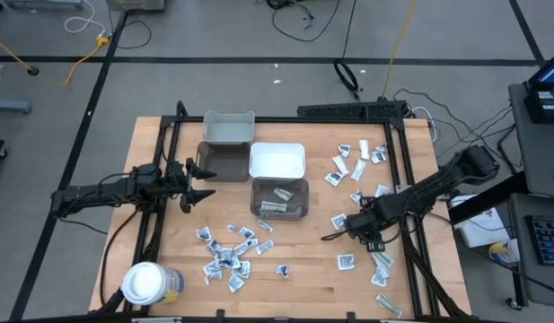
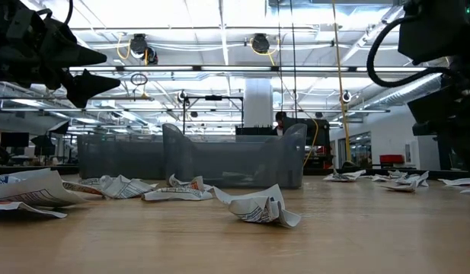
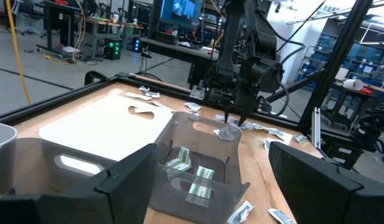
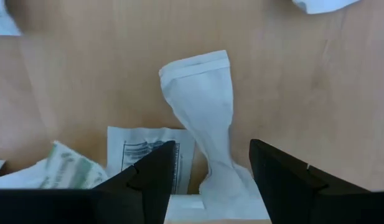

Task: Pick & Place First Aid Supplies
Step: Put the green bandage pack into the right black bin

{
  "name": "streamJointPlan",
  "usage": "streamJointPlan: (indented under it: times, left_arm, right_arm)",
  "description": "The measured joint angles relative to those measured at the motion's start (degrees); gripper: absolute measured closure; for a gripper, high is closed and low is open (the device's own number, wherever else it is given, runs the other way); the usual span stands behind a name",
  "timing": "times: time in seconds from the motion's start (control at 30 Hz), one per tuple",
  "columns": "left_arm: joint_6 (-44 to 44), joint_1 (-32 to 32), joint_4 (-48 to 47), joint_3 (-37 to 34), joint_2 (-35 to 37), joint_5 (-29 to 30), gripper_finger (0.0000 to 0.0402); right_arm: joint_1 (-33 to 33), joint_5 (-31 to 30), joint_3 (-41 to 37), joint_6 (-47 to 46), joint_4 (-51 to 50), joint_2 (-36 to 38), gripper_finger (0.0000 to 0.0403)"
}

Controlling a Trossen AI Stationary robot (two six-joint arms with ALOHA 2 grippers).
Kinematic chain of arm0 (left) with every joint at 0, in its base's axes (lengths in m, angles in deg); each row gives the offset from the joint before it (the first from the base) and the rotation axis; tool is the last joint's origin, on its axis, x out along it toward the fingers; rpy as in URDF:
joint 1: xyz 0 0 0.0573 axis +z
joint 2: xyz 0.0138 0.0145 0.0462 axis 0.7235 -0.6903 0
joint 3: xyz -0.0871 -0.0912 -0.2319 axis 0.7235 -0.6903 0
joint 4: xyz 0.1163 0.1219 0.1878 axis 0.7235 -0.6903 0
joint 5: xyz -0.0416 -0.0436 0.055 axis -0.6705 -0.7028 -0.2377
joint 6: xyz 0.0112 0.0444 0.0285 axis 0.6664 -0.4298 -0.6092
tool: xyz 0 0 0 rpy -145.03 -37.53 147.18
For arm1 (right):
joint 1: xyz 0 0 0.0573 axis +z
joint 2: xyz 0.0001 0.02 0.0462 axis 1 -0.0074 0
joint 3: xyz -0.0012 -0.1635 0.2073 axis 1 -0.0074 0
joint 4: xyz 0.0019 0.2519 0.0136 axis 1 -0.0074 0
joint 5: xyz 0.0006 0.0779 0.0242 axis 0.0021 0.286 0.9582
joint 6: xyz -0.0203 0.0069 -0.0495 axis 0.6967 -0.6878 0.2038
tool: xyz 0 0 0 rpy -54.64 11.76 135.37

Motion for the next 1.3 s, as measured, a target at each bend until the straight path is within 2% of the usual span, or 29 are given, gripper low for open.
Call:
streamJointPlan:
  times: [0.23,0.7,0.9,1.3]
  left_arm:
    - [-0.02,0.02,0.00,0.00,0.00,-0.02,0.0091]
    - [-0.01,0.02,0.00,-0.01,-0.02,-0.01,0.0091]
    - [-0.02,0.01,0.00,0.00,-0.02,0.00,0.0091]
    - [-0.02,0.01,0.00,0.00,0.00,-0.01,0.0091]
  right_arm:
    - [-0.02,0.55,0.00,0.10,0.02,-0.26,0.0233]
    - [-0.02,5.05,0.00,-0.01,-0.20,-0.33,0.0394]
    - [-0.21,5.80,0.76,-0.05,-2.50,0.35,0.0391]
    - [-5.10,4.23,12.90,0.12,-19.67,4.09,0.0396]
